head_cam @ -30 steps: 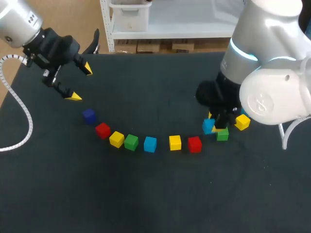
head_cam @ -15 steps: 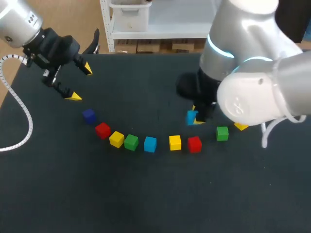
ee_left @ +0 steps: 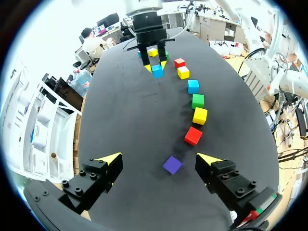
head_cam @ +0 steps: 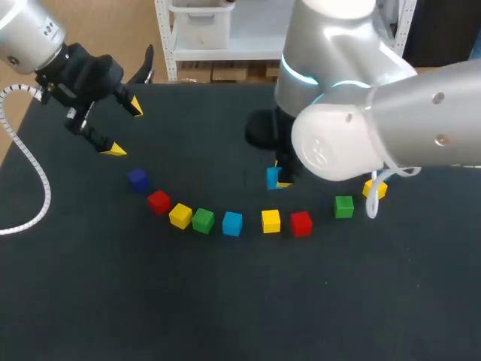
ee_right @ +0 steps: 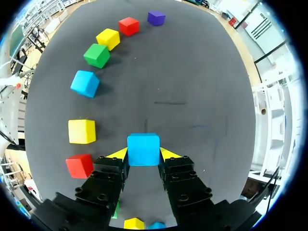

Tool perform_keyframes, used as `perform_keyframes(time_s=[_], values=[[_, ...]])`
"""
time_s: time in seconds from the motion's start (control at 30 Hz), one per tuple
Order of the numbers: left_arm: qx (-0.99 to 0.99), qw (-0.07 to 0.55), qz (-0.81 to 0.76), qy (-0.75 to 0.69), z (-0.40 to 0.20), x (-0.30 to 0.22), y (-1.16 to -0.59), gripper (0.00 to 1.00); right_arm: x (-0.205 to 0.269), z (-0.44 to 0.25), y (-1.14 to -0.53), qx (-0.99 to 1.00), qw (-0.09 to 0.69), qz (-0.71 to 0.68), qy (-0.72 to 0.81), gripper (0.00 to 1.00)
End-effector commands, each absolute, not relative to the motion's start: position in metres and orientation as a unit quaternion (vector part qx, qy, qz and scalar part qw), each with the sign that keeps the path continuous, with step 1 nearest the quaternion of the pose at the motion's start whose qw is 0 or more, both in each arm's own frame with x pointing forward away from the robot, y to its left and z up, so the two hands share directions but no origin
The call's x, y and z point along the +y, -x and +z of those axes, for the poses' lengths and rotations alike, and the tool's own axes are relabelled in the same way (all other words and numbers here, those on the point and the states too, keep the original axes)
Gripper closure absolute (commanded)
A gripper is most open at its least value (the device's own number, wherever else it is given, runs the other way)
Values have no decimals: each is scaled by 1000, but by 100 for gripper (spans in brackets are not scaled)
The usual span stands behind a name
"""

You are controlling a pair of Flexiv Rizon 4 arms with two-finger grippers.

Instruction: Place the blue cubes, place green cubes on the blue cubes, place the yellow cubes on the green cubes, then place the red cubes on the yellow cubes, and place purple cube on the red cubes.

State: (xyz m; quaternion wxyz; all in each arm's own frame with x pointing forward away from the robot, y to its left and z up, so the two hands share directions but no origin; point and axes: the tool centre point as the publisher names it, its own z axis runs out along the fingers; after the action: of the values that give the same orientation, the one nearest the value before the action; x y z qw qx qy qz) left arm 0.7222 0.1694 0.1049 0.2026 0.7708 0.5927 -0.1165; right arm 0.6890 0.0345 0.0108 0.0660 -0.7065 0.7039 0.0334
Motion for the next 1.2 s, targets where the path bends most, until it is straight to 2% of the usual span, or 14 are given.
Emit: perform_keyframes(time_s=[0.03,1.2], values=[[592,203,-116,-771,105,170,-723,0,36,8,-696,706,61,37,704,100],[592,203,-116,-771,105,170,-723,0,43,-3,-702,708,59,42,702,100]])
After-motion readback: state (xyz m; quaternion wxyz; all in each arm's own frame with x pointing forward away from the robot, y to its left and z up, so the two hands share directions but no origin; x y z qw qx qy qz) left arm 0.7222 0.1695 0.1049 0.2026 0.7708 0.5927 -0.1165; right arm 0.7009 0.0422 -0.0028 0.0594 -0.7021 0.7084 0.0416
